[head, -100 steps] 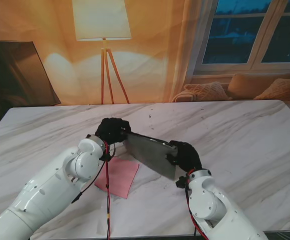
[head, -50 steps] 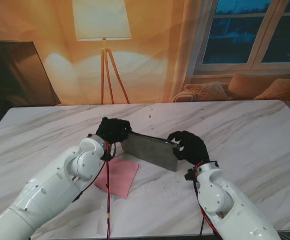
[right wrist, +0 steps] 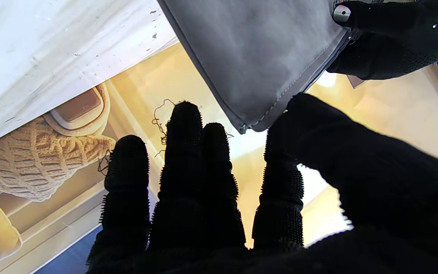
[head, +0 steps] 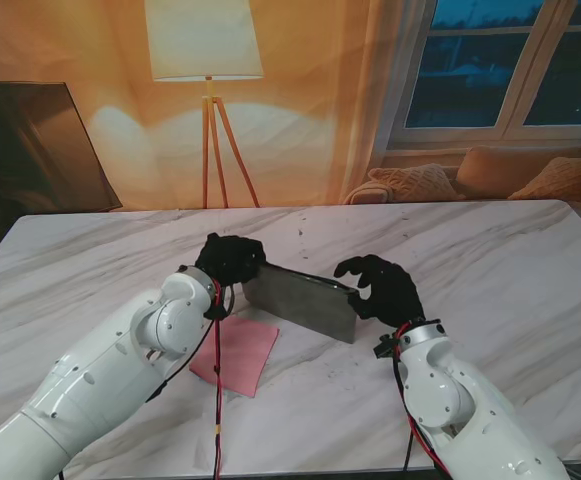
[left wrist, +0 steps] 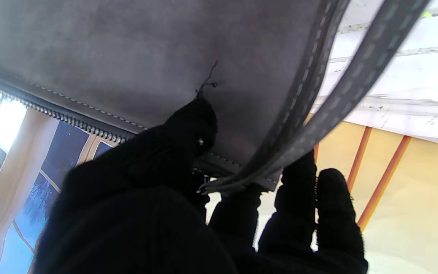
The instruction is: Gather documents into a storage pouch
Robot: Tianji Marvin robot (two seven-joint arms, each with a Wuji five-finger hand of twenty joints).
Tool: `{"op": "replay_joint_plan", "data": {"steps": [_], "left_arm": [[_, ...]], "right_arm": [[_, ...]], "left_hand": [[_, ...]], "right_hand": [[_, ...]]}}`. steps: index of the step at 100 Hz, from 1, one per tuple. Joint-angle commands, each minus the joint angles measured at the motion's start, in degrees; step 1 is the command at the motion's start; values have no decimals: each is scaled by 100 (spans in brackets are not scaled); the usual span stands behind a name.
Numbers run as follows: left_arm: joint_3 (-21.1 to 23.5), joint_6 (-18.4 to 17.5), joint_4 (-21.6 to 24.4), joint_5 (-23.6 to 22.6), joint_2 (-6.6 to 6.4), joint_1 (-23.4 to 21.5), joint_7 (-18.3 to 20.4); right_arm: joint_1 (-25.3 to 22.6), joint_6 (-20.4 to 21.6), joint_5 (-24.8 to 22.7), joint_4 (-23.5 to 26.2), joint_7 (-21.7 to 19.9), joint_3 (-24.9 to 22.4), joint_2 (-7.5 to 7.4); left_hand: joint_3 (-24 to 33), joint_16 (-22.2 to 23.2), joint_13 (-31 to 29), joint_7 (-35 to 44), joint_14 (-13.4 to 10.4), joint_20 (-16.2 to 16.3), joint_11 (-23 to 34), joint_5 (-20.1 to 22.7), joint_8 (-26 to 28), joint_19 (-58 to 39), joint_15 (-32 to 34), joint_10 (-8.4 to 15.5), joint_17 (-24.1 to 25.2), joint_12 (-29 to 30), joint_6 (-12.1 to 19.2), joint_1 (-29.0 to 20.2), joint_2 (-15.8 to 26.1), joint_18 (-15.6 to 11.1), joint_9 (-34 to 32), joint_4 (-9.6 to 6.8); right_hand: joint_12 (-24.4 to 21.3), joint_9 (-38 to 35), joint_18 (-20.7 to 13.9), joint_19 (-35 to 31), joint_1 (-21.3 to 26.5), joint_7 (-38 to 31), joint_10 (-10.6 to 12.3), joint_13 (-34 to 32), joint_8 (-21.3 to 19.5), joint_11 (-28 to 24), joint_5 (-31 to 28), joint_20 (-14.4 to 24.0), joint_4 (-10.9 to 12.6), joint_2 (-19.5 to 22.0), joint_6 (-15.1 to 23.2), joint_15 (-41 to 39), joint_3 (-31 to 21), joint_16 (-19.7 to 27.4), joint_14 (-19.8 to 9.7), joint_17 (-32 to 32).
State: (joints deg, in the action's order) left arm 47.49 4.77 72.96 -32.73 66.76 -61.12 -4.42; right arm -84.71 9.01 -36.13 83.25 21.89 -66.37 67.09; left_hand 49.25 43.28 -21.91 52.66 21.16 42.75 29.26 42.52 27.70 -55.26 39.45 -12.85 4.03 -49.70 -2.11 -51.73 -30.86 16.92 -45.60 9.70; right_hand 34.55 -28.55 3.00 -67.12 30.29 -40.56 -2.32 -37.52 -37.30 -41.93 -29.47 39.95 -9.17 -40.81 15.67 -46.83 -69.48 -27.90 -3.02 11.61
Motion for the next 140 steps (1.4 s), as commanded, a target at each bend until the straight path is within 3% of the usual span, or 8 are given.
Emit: {"op": "replay_joint_plan", "data": {"steps": [1, 11, 26, 50, 53, 85, 119, 140], "left_arm": [[5, 1, 42, 12, 16, -3, 138], [6, 17, 55, 19, 16, -8, 151], [2, 25, 50, 38, 24, -6, 137], [1, 33, 52, 52, 25, -3, 147], [2, 33, 53, 53, 26, -3, 145], [-26, 125, 23, 124, 44, 45, 177], [-69, 189, -43, 295, 90, 150, 194], [-115, 214, -92, 417, 127, 208, 194]], "right_arm": [[-21, 29, -35, 71, -79, 2, -8], [-24, 72, -118, 68, -65, 21, -22], [-14, 22, -280, 42, -59, 64, -50], [5, -135, -348, -7, -63, 139, -58], [8, -139, -352, -13, -61, 143, -58], [26, 79, -492, -53, 100, 138, -63], [-24, 355, -601, -19, 76, 87, -101], [3, 422, -684, -77, 91, 87, -120]], "left_hand": [[63, 10, -80, 34, 83, -94, 45, 176, 3, 4, -38, -44, 143, -30, -12, -56, -24, -62, -146, 168], [46, -1, -73, 13, 81, -119, 49, 177, -7, 32, -54, -57, 135, -13, -17, -68, -14, -61, -137, 164], [28, -5, -82, 8, 89, -132, 63, 181, 3, 36, -59, -54, 132, -5, -14, -74, -12, -61, -135, 160], [14, -5, -84, -1, 85, -140, 70, 181, 8, 33, -62, -60, 132, 7, -20, -71, 3, -61, -125, 157], [10, -4, -82, -3, 86, -141, 73, 180, 7, 32, -62, -64, 132, 8, -16, -69, 3, -61, -127, 157], [-21, 6, -83, -42, 110, -150, 101, 190, 3, 27, -49, -78, 133, 21, -76, -54, 43, -61, -131, 163], [-134, 41, -88, -148, 178, -126, 187, 221, -34, -21, 20, -155, 132, 51, -184, 2, 156, -77, -130, 178], [-253, 187, -179, -216, 248, -25, 498, 264, -47, -164, 267, -167, 140, -124, -222, 13, 240, -79, -277, 167]], "right_hand": [[11, 236, -22, 116, -137, -113, 89, 241, -108, 34, 68, 82, 151, 52, 181, 134, -48, -27, -113, -90], [15, 235, -19, 142, -144, -224, 71, 237, -198, 35, -146, 89, 150, 45, 173, 143, -55, -36, -98, -91], [17, 243, 12, 188, -68, -449, 20, 256, -68, 49, -403, 141, -444, -54, 95, 155, 45, -60, -79, -98], [21, 232, 18, 179, -3, -786, -34, 257, 134, 32, -724, 175, -684, -161, 19, 128, 152, -67, -58, -98], [17, 224, 15, 186, 24, -1049, -44, 258, 390, 26, -724, 191, -725, -182, 37, 121, 162, -59, -52, -102], [29, 142, -72, 173, 766, -1468, 52, 113, 574, -63, -1054, 173, -677, -242, 200, 98, 37, -35, -175, -2], [-16, 174, -75, 272, 896, -1629, 135, 142, 563, -36, -1407, 103, -670, -307, 363, 207, -15, 27, -230, -44], [-166, 102, -61, 359, 781, -1623, 193, 184, 1381, 128, -1684, 44, -702, -285, 354, 291, 72, 58, -222, -105]]}}
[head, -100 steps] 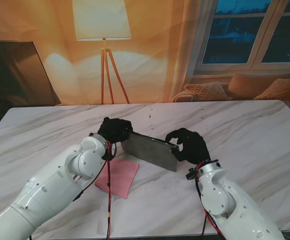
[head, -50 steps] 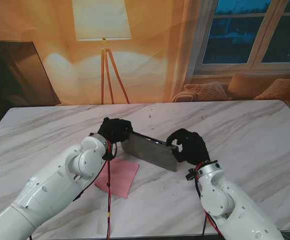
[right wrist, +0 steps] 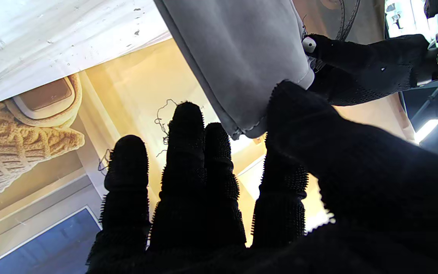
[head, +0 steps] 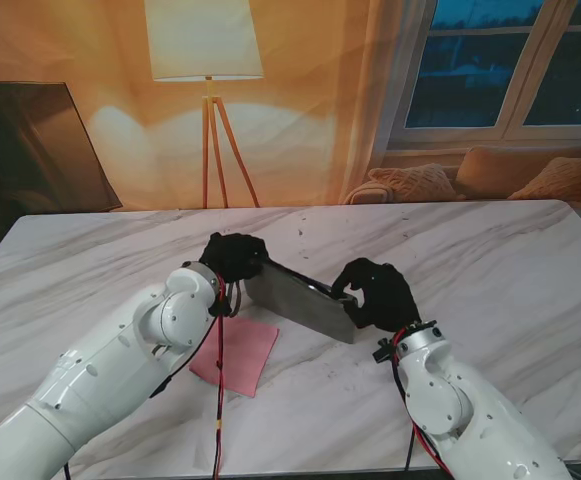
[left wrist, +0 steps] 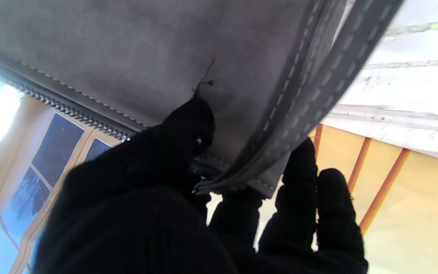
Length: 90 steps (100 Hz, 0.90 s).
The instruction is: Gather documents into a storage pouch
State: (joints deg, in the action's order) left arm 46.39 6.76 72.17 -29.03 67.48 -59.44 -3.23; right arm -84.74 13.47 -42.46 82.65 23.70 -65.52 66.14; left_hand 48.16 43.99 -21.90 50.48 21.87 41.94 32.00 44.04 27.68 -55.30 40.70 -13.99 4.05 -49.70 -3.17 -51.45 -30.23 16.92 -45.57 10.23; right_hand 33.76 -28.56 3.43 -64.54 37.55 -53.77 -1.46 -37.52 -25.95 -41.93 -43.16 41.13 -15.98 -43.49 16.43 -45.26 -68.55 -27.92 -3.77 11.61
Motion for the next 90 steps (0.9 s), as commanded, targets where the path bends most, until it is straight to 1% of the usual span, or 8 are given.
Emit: {"op": "replay_joint_plan", "data": {"steps": [1, 19, 27, 37, 42, 53, 60, 90], "left_arm": [[-6, 15, -13, 54, 56, 40, 75], [-5, 31, 8, 124, 64, 27, 95], [7, 29, 23, 129, 59, 14, 107], [25, 14, 37, 112, 51, -5, 108], [36, 7, 44, 105, 48, -16, 103], [57, -3, 53, 91, 46, -37, 82], [72, 4, 61, 93, 47, -47, 73], [121, -6, 95, 81, 38, -98, 55]], "right_arm": [[7, -28, -54, -19, -97, 3, -25], [57, -190, -209, -77, -155, 53, -64], [96, -248, -334, -119, -149, 82, -87], [145, -292, -406, -162, -119, 120, -96], [158, -306, -419, -165, -126, 131, -99], [199, -295, -518, -194, -145, 165, -123], [235, -305, -629, -239, -130, 200, -145], [409, -433, -750, -467, -126, 350, -171]], "left_hand": [[-154, 128, -188, -5, 179, 59, 251, 114, -48, -165, 161, -48, 139, -145, -123, -11, 185, -79, -300, 114], [-310, 346, -286, -76, 238, 112, 649, 194, -133, -263, 402, -209, 141, -287, -200, 1, 290, -73, -367, 91], [-325, 355, -268, -91, 240, 112, 655, 212, -155, -265, 405, -204, 143, -283, -182, -1, 293, -69, -360, 89], [-345, 345, -248, -114, 234, 109, 607, 232, -189, -266, 369, -156, 144, -236, -149, -8, 300, -65, -345, 83], [-353, 334, -244, -125, 223, 108, 569, 234, -202, -267, 346, -144, 144, -203, -148, -10, 308, -65, -335, 81], [-372, 305, -254, -136, 218, 100, 539, 250, -218, -255, 301, -136, 145, -170, -143, -6, 321, -64, -334, 78], [-382, 296, -247, -141, 222, 98, 533, 255, -223, -253, 289, -140, 144, -161, -160, -3, 328, -64, -336, 78], [-420, 274, -239, -170, 231, 89, 525, 266, -249, -245, 270, -142, 143, -128, -172, 8, 352, -65, -321, 72]], "right_hand": [[-93, 106, -104, 103, 36, -284, 107, 188, 268, 139, -295, -73, -25, -19, 271, 137, -13, 60, -146, -109], [-180, 205, -72, 135, -765, 127, 30, 336, 543, 295, 216, -32, -115, 122, -65, 184, 159, 44, -45, -210], [-169, 240, -72, 138, -1004, 779, 11, 339, 186, 332, 354, 48, -17, 256, -327, 195, 191, 16, -36, -179], [-145, 253, -80, 61, -1256, 1439, -15, 295, -242, 327, 539, 91, 528, 431, -607, 145, 101, -16, -21, -116], [-141, 238, -77, 37, -1300, 1466, -28, 272, -298, 320, 538, 100, 583, 435, -641, 122, 113, -26, -5, -93], [-130, 122, -53, -32, -1208, 1171, -64, 225, -327, 305, 332, 125, 135, 291, -463, 56, 276, -57, 9, -56], [-98, -81, -29, -102, -1166, 657, -98, 127, -18, 300, 217, 130, -70, 171, -397, 3, 313, -73, 40, 9], [38, -1370, 68, -591, -943, -245, -60, -734, 376, 41, -399, 225, -191, 96, -343, -582, 375, -265, 155, 462]]}}
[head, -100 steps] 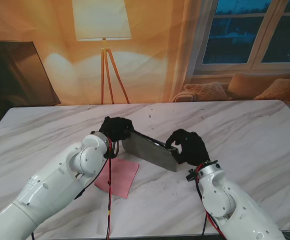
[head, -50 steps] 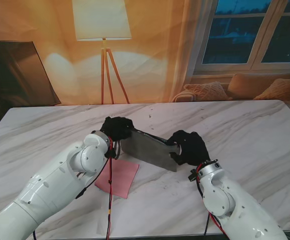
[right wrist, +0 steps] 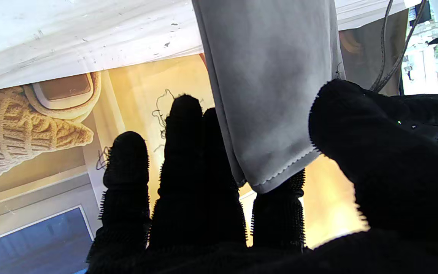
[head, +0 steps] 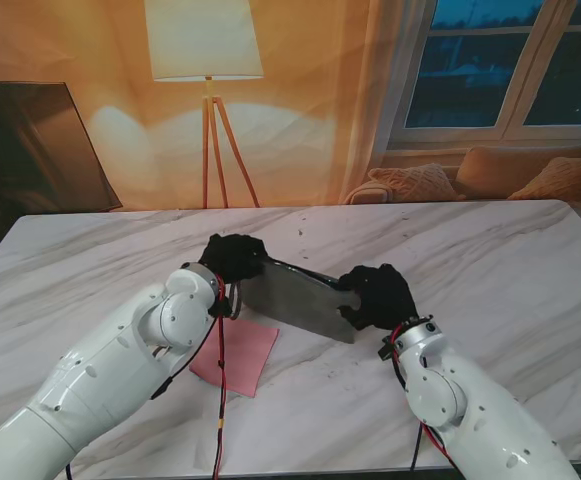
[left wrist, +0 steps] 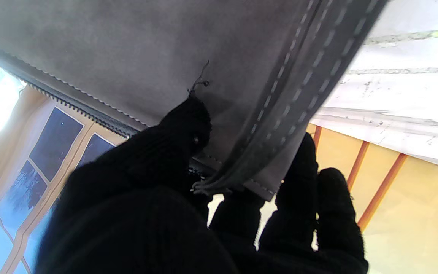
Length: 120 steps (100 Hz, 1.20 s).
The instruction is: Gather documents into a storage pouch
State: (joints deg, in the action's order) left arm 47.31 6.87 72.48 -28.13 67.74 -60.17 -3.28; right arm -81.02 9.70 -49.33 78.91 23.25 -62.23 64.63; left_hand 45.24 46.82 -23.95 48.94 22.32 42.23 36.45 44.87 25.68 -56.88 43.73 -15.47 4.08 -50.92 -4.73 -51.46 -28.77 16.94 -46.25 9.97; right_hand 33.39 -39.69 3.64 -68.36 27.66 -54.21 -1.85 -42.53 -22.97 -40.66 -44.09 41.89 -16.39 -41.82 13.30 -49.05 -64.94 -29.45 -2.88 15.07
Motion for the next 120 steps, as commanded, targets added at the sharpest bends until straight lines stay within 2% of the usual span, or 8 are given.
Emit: {"op": "replay_joint_plan", "data": {"steps": [1, 37, 47, 69, 74, 84, 94, 120], "left_arm": [[31, -17, 66, -10, 12, -28, 60], [214, 49, 221, -171, -80, -233, 160], [264, 63, 280, -208, -114, -287, 238], [477, 28, 530, -345, -213, -493, 413], [554, 22, 631, -392, -247, -559, 492], [737, 16, 865, -491, -320, -718, 663], [961, 14, 1119, -603, -395, -903, 852], [1605, 6, 1641, -930, -526, -1459, 1103]], "right_arm": [[43, -56, -76, -103, -75, 27, -22], [-5, -87, -345, -107, -98, -31, -94], [-40, -89, -376, -100, -35, -52, -93], [-84, -74, -264, -99, -28, -30, -67], [-82, -62, -222, -100, -15, -8, -55], [-82, -61, -174, -72, 25, 30, -34], [-109, -146, -95, 2, 62, 59, -1], [-95, -271, 58, 60, 76, 149, 49]], "left_hand": [[-129, -10, -34, -17, 187, 60, 80, 183, -51, -87, -35, 5, 141, -4, -14, 11, 206, -66, -251, 97], [-199, -200, 80, -123, 130, -79, -147, 138, -114, 167, -301, 25, 139, 338, -49, 122, 229, -69, -26, 43], [-216, -438, 273, -362, 80, -243, -353, -45, -28, 642, -581, -6, 125, 1295, -73, 220, 205, -79, 443, 3], [-250, -450, 406, -1374, 24, -128, -1086, -560, 161, 1053, -720, 28, 121, 2037, -187, 604, 294, -60, 1344, -43], [-215, -450, 434, -1669, 8, -114, -1148, -678, 138, 1078, -757, 38, 120, 2080, -211, 792, 459, -60, 1430, -159], [-194, -459, 536, -2288, -23, -61, -1274, -938, 8, 1091, -863, 57, 119, 2156, -267, 1172, 868, -67, 1637, -584], [-363, -474, 603, -2594, -58, -50, -1427, -1235, -117, 1093, -941, 101, 118, 2221, -242, 1271, 903, -80, 1904, -585], [-620, 66, 381, -2964, 17, 600, -1340, -1483, -178, -139, -258, 48, 0, 2051, -305, 1328, 887, -17, 2215, -614]], "right_hand": [[79, -293, 49, -230, 46, -204, -19, -266, 86, -95, -318, 155, -149, -68, -36, -225, 10, -119, 63, 139], [176, -2152, 37, -1389, 339, -351, -35, -1865, 455, -229, -710, 186, -85, -152, -246, -1114, -403, -121, 114, 1446], [20, -2488, 31, -1591, 871, -405, -58, -2148, 565, -76, -801, -3, -55, 242, -252, -1105, -306, 32, 128, 1705], [19, -2555, 4, -1701, 1160, -399, -91, -2238, 585, -139, -753, -98, -4, 559, -360, -1162, -134, 76, 111, 1783], [49, -2540, -12, -1708, 1133, -393, -78, -2217, 585, -182, -733, -104, -5, 581, -378, -1208, -107, 59, 98, 1758], [117, -2517, -24, -1759, 1038, -373, -107, -2206, 593, -314, -676, -97, -12, 620, -489, -1363, -66, 2, 86, 1740], [228, -2484, -29, -1901, 942, -364, -215, -2219, 606, -602, -639, -52, -31, 707, -667, -1695, -51, -111, 92, 1734], [404, -2509, -60, -2152, 945, -356, -316, -2342, 621, -1075, -607, -9, -34, 774, -822, -2265, -13, -256, 0, 1863]]}}
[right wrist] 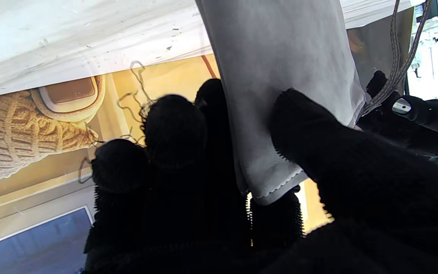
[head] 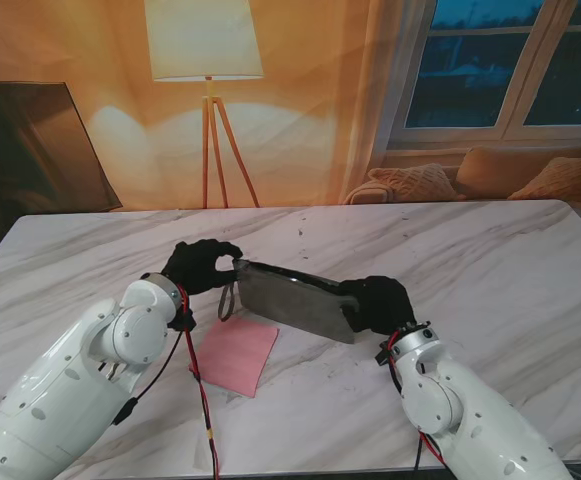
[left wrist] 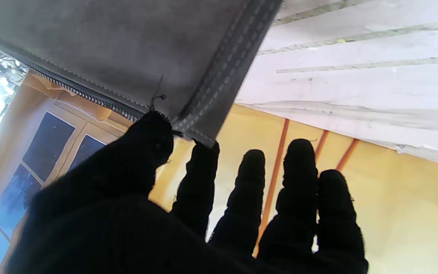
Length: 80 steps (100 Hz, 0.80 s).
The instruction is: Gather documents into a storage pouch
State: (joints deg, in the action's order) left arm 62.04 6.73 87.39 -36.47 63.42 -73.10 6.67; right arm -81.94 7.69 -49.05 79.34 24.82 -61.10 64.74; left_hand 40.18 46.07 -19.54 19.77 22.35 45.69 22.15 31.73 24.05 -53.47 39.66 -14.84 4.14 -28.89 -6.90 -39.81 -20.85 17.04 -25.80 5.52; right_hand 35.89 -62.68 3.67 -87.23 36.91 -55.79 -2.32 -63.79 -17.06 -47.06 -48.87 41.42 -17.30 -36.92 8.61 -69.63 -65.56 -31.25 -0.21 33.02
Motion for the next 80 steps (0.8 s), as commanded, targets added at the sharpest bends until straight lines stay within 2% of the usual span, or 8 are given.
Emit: {"op": "replay_joint_plan", "data": {"steps": [1, 20, 40, 52, 56, 65, 80], "left_arm": [[158, 23, 171, -109, -98, -190, 118], [609, -2, 550, -273, -191, -633, 425], [1028, -83, 893, -602, -270, -1127, 658], [1235, -191, 1053, -819, -325, -1406, 860], [1291, -237, 1080, -893, -343, -1483, 931], [1379, -294, 1099, -1056, -369, -1641, 1006], [1446, -347, 1086, -1041, -384, -1856, 1054]], "right_arm": [[0, -77, 37, 18, -85, 40, 39], [22, -227, 248, 46, -201, 94, 79], [36, -257, 272, 52, -218, 112, 85], [55, -236, 272, 24, -197, 133, 88], [59, -230, 269, 18, -190, 139, 88], [67, -222, 272, 7, -182, 151, 90], [71, -228, 265, 5, -177, 171, 90]], "left_hand": [[-112, 159, -74, -46, 19, 279, 107, -161, -12, -562, 179, -22, -42, -171, -87, 159, 87, -20, 157, -170], [258, 513, -376, 1, 108, 399, 453, -97, 23, -1704, 765, -98, -486, -569, -148, 202, -246, 2, -135, -132], [500, 869, -601, 104, 127, 792, 874, -15, 49, -2092, 1351, -134, -926, -1024, -167, 182, -361, -52, -346, -108], [755, 869, -578, 218, 48, 906, 965, 11, 94, -2079, 1345, -72, -982, -1166, -71, 123, -464, -128, -386, -98], [891, 729, -421, 254, -26, 850, 908, -6, 106, -1957, 1073, -22, -885, -1154, -2, 96, -535, -193, -337, -81], [1121, 414, -273, 294, -134, 511, 692, -83, 104, -1731, 573, 84, -677, -963, 82, 76, -644, -200, -252, -55], [1355, 226, -172, 247, -217, 208, 473, -228, 51, -1599, 270, 190, -518, -709, 154, -47, -719, -183, -99, -46]], "right_hand": [[159, -209, -63, -272, 20, -196, -276, -219, 31, -443, -125, 39, 58, 285, -358, -218, 50, -78, -268, 71], [189, -113, -58, -323, 104, -156, -319, -173, 41, -494, -50, 34, 69, 447, -419, -283, 169, -69, -242, 22], [205, -74, -71, -335, 143, -141, -310, -173, 26, -517, -15, 28, 86, 515, -423, -296, 264, -58, -250, 18], [201, -78, -72, -339, 131, -141, -308, -173, 22, -519, -21, 25, 92, 516, -410, -298, 273, -54, -250, 23], [200, -79, -72, -339, 130, -141, -305, -173, 21, -519, -23, 24, 93, 514, -411, -299, 274, -53, -250, 23], [194, -64, -72, -339, 133, -139, -302, -157, 21, -510, -24, 21, 97, 522, -402, -292, 272, -48, -250, 20], [167, 5, -81, -256, 138, -131, -279, -68, 13, -457, -4, -16, 98, 553, -375, -193, 303, -9, -242, -56]]}}
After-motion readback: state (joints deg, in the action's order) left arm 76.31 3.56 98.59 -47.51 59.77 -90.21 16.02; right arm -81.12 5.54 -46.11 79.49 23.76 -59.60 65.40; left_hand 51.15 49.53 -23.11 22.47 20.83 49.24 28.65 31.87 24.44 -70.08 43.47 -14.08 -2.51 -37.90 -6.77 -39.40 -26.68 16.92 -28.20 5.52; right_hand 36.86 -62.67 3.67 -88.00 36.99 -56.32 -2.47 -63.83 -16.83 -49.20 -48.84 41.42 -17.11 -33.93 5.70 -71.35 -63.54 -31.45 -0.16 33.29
